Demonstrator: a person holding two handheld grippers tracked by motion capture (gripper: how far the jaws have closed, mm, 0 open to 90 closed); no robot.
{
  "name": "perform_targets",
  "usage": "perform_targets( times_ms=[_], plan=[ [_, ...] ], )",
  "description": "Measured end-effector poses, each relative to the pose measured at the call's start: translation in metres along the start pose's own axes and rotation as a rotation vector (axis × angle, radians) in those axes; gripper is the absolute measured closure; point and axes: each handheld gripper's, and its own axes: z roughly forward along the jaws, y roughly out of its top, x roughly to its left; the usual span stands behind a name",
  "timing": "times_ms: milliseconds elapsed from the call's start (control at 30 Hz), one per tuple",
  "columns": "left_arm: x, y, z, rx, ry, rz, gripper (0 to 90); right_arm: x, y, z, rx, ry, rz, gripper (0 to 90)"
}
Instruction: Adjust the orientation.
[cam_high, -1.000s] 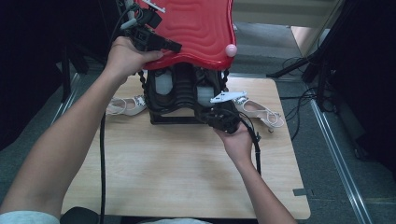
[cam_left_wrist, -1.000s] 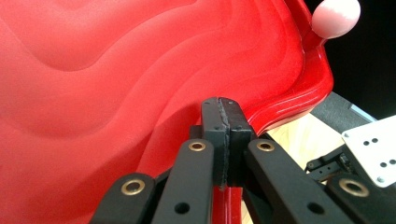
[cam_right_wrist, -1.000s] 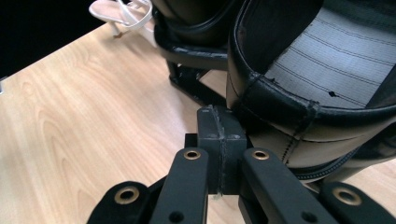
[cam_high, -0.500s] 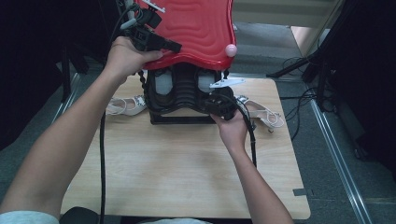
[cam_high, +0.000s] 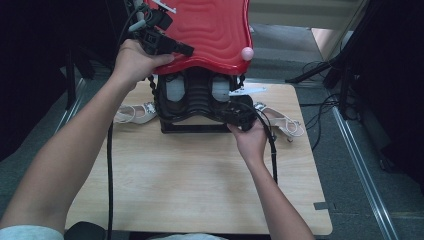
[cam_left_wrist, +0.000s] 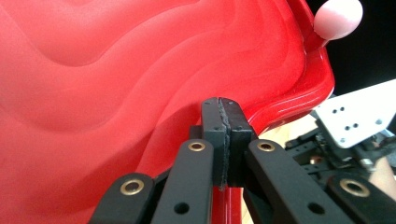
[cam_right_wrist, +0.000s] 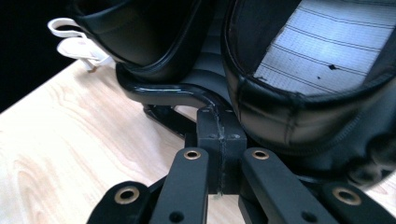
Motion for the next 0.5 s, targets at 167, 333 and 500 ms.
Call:
perform_targets(
  times_ms=[167, 333, 500],
  plan=[
    [-0.002, 0.001, -0.007, -0.011, -0.034, -0.033, 82.0, 0.006, -0.008, -0.014, -0.005, 0.047, -0.004, 85.2],
    [-0.014, -0.002, -0.023, -0.018, -0.062, -0.014, 75.4, 0.010, -0.019, -0.018, 0.011, 0.093, -0.031, 75.5],
    [-0.024, -0.018, -0.035, -0.018, -0.097, 0.016, 66.6, 0.013, -0.035, -0.023, 0.024, 0.133, -0.015, 68.9]
  ],
)
